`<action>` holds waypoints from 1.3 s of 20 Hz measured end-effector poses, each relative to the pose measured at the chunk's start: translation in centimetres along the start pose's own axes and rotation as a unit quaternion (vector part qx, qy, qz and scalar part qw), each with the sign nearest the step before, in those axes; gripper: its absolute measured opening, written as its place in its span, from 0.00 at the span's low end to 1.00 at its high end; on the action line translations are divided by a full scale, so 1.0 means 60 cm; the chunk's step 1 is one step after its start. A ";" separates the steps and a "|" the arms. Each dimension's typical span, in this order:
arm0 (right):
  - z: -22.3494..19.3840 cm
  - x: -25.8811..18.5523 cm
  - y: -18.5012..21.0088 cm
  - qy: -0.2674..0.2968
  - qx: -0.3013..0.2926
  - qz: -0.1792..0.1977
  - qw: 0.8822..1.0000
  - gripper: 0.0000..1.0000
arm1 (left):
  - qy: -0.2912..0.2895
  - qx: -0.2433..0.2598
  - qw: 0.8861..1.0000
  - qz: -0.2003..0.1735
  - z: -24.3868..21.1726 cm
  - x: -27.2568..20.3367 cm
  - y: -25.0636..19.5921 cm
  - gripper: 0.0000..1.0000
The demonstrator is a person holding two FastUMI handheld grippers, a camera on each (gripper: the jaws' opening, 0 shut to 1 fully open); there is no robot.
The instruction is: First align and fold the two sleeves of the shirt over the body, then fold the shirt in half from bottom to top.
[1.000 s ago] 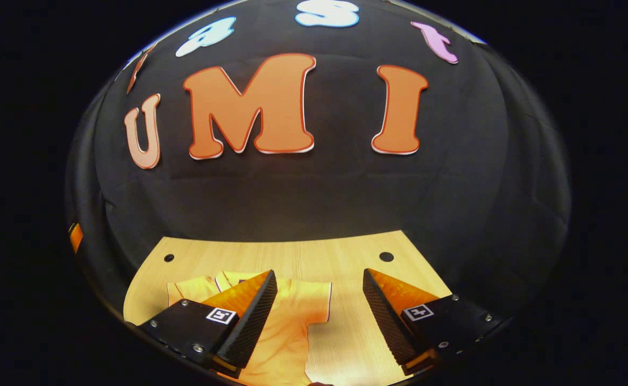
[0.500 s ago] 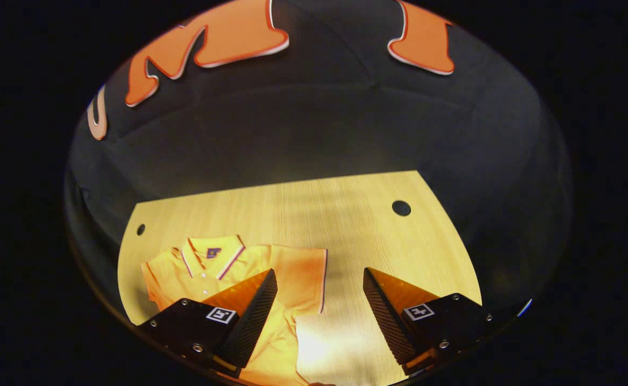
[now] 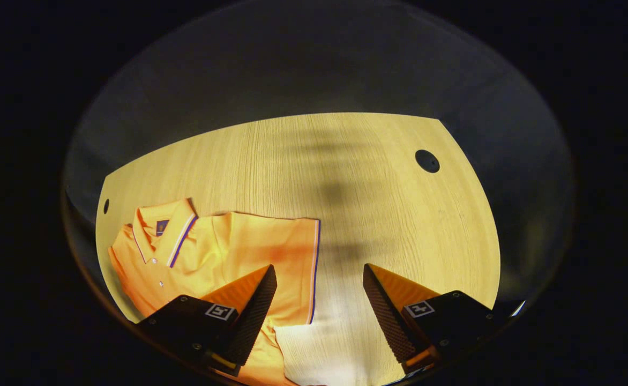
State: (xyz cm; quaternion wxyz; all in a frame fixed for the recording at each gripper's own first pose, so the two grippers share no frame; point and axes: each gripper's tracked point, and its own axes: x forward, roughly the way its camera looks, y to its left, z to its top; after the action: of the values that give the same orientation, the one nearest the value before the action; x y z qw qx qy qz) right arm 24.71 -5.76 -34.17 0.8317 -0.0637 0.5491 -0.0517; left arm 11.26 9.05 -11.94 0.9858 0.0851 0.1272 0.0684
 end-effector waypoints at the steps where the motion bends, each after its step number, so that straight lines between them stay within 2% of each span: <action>1: -0.006 0.011 0.000 0.012 0.001 -0.002 1.000 0.99 | 0.003 0.001 1.000 -0.001 -0.003 0.006 -0.001 0.96; 5: -0.022 0.048 0.006 0.040 0.005 -0.006 0.999 0.98 | 0.016 0.000 1.000 -0.003 -0.012 0.019 -0.002 0.96; 7: -0.030 0.056 0.011 0.053 0.012 -0.005 0.999 0.92 | 0.019 -0.005 1.000 -0.004 -0.016 0.027 0.000 0.96; 9: -0.033 0.063 0.019 0.057 0.017 -0.001 0.998 0.80 | 0.026 -0.005 1.000 -0.001 -0.023 0.032 0.004 0.96; 10: -0.043 0.062 0.023 0.067 0.018 0.003 0.998 0.69 | 0.029 -0.005 1.000 0.000 -0.024 0.032 0.006 0.96; 11: -0.034 0.061 0.025 0.061 0.026 0.003 0.998 0.71 | 0.030 -0.005 1.000 0.001 -0.026 0.033 0.007 0.96; 12: -0.039 0.063 0.025 0.064 0.027 0.003 0.998 0.67 | 0.032 -0.006 0.999 0.001 -0.028 0.033 0.010 0.96; 14: -0.042 0.064 0.029 0.068 0.031 0.002 0.997 0.49 | 0.035 -0.006 0.999 0.004 -0.033 0.037 0.013 0.96; 15: -0.044 0.063 0.031 0.070 0.036 0.002 0.997 0.46 | 0.037 -0.006 0.999 0.004 -0.035 0.039 0.012 0.96; 18: -0.048 0.059 0.031 0.075 0.063 0.003 0.995 0.11 | 0.039 -0.007 0.999 -0.001 -0.033 0.037 0.009 0.96; 19: -0.046 0.058 0.029 0.068 0.053 0.001 0.996 0.08 | 0.039 -0.006 0.999 -0.002 -0.032 0.038 0.008 0.96; 23: -0.022 0.024 0.042 0.026 0.033 0.011 0.999 0.08 | 0.032 0.000 0.999 -0.002 -0.024 0.035 0.012 0.96; 26: -0.008 -0.017 0.057 0.005 0.028 0.022 0.999 0.07 | 0.027 -0.015 1.000 -0.007 -0.018 0.028 0.016 0.96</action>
State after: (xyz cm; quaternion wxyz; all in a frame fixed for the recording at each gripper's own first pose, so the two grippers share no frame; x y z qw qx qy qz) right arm 23.92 -2.24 -33.97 0.8312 -0.0282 0.5530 -0.0495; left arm 12.49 10.44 -13.21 0.9837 0.0678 0.1529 0.0656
